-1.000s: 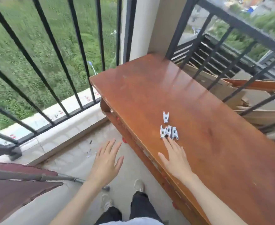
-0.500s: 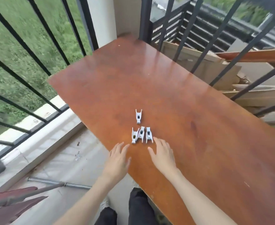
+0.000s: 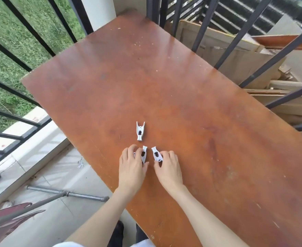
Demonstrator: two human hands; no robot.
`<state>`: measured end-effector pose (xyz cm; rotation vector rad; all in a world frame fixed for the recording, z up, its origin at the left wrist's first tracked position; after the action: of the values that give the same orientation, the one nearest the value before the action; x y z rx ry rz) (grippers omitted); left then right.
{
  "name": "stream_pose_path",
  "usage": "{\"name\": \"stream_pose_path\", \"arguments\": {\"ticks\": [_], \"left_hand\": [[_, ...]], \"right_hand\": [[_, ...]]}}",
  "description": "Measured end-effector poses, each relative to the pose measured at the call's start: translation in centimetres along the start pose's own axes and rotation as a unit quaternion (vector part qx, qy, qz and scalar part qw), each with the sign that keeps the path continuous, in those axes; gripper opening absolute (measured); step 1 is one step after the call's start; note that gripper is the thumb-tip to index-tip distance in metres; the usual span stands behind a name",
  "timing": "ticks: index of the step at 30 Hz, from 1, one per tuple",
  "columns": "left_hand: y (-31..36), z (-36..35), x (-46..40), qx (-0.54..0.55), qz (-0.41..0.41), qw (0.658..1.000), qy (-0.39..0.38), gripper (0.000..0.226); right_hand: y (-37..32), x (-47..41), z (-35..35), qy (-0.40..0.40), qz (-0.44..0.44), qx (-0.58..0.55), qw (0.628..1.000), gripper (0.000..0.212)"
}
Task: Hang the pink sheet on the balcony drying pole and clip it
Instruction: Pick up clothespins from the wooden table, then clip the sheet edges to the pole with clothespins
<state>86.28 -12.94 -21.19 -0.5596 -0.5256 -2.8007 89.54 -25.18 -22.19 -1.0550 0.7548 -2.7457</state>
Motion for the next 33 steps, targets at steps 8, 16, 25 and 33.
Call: {"name": "stream_pose_path", "arguments": {"ticks": [8,16,25,33], "left_hand": [[1.9,0.7,-0.9,-0.082,-0.021,0.996,0.012,0.032],[3.6,5.5,-0.1,0.236,-0.070,0.969,0.020,0.032],[-8.2,10.7,8.4,0.507,0.053,0.859,0.042,0.017],[-23.1,15.3,19.6,0.680,0.103,0.714,0.131,0.007]], "right_hand": [[2.9,1.0,1.9,-0.012,-0.024,-0.096,0.995,0.021],[1.2,3.1,5.7,0.050,-0.013,-0.223,0.973,0.029],[-11.0,7.3,2.9,-0.045,0.087,-0.373,0.923,0.028],[-25.9,11.1,-8.1,-0.224,0.115,-0.447,0.858,0.027]]}}
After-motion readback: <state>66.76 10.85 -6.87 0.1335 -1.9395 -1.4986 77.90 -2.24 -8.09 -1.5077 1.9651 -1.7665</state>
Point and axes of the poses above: each hand's wrist, its own x-axis away from the middle knuckle, its own z-axis out of the back of the hand, y = z × x, the point moved 7 cm from there along -x, towards the middle knuckle, and after that the axes turned 13 degrees about -y, right-handed, at the moved point
